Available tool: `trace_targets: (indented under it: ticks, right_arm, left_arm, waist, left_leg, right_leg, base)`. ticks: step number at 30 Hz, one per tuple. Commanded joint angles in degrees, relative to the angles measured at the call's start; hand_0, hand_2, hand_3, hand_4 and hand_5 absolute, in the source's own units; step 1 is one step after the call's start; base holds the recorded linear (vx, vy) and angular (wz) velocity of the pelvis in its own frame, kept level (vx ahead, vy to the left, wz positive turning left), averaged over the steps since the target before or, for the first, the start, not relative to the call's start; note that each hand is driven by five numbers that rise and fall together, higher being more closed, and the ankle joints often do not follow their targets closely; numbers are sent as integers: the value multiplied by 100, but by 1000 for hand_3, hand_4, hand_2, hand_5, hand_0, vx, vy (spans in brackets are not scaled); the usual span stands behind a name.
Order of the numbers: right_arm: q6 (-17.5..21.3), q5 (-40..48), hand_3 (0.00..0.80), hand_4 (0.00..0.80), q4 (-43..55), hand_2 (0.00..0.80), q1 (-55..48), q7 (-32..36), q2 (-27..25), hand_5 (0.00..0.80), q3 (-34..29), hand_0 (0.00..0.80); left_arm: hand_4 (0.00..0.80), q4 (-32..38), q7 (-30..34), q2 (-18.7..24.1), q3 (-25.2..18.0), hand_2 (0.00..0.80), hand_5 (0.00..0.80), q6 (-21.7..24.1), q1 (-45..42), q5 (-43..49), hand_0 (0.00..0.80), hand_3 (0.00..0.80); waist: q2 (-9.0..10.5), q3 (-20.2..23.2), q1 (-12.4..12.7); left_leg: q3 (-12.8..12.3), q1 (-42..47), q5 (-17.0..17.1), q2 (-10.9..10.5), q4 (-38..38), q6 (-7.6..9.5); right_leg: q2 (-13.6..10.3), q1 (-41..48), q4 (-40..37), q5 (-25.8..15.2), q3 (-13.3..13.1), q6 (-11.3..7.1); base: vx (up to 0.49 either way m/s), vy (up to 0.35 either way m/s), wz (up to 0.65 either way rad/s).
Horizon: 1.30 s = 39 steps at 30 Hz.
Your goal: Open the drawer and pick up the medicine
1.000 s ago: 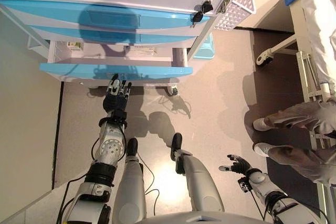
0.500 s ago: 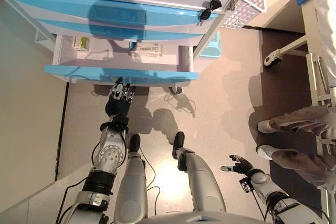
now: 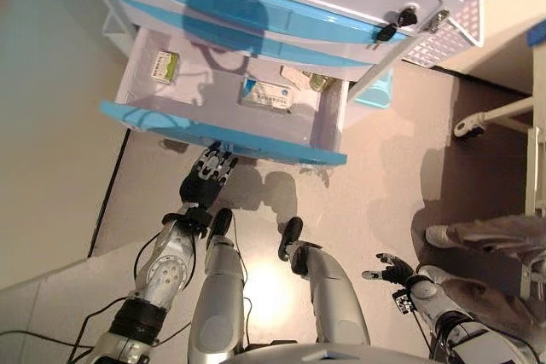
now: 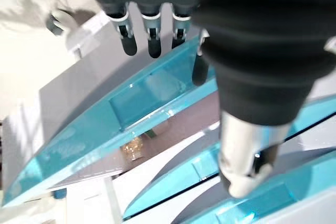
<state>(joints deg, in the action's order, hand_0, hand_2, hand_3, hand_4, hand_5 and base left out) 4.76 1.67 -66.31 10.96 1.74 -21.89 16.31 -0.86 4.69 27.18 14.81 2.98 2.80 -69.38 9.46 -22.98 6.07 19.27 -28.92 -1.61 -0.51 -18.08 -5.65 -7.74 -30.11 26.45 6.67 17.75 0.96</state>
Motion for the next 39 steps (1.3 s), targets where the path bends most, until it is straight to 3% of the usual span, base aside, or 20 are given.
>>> trace_targets:
  ticks: [1,9,13,25,36,37,38,39]
  right_arm:
    - [96,31,0,0,-41,0,-402,-87,-324,0,138,0]
    - [115,94,0,0,-69,0,-428,-95,-363,0,253,0]
    - [122,141,0,0,-21,0,-371,-131,-344,0,291,0]
    - [114,145,0,0,166,0,-302,-182,-342,0,238,0]
    - [46,114,0,0,139,0,-343,-155,-406,0,-11,0]
    - [30,115,0,0,185,0,-362,-128,-412,0,-42,0]
    - [30,115,0,0,185,0,-362,-128,-412,0,-42,0]
    - [9,118,0,0,222,0,-377,-106,-425,0,-74,0]
  left_arm:
    - [0,2211,1032,55,24,0,0,285,17,-15,0,0]
    - [0,2404,1114,367,471,0,0,87,-115,-82,0,0]
    - [0,2303,1111,408,484,0,0,35,-172,-101,0,0]
    - [0,1817,1189,560,588,0,0,-241,-549,13,0,0]
    - [0,-30,1184,553,-97,0,0,-463,-1561,372,0,0]
    - [0,-530,1182,506,-256,0,0,-550,-1655,542,0,0]
    - [0,-530,1182,506,-256,0,0,-550,-1655,542,0,0]
    - [0,-1116,1147,409,-449,0,0,-587,-1693,721,0,0]
  waist:
    - [45,414,88]
    - [-31,254,317]
    - [-67,240,415]
    - [-14,316,356]
    - [-120,512,333]
    - [-145,532,346]
    - [-145,531,346]
    - [-171,557,367]
  left_leg:
    - [183,-551,653,-542,167,391]
    - [446,-621,705,-590,82,364]
    - [559,-592,737,-608,125,347]
    - [434,-465,684,-551,161,354]
    - [280,-397,594,-551,115,395]
    - [272,-367,588,-555,118,402]
    - [273,-367,588,-555,118,402]
    - [279,-332,594,-565,137,411]
  right_leg:
    - [163,2,-202,-278,218,-351]
    - [159,47,-15,-121,497,-330]
    - [159,117,-9,-69,633,-326]
    - [198,293,-178,-114,591,-352]
    - [133,418,-255,-179,475,-409]
    - [117,454,-261,-184,464,-421]
    - [117,454,-261,-184,464,-421]
    - [99,477,-264,-189,466,-428]
  base:
    - [1,-58,44]
    - [7,-44,24]
    - [14,-26,15]
    - [2,-1,4]
    - [14,21,-3]
    - [0,0,0]
    - [21,34,0]
    - [0,0,0]
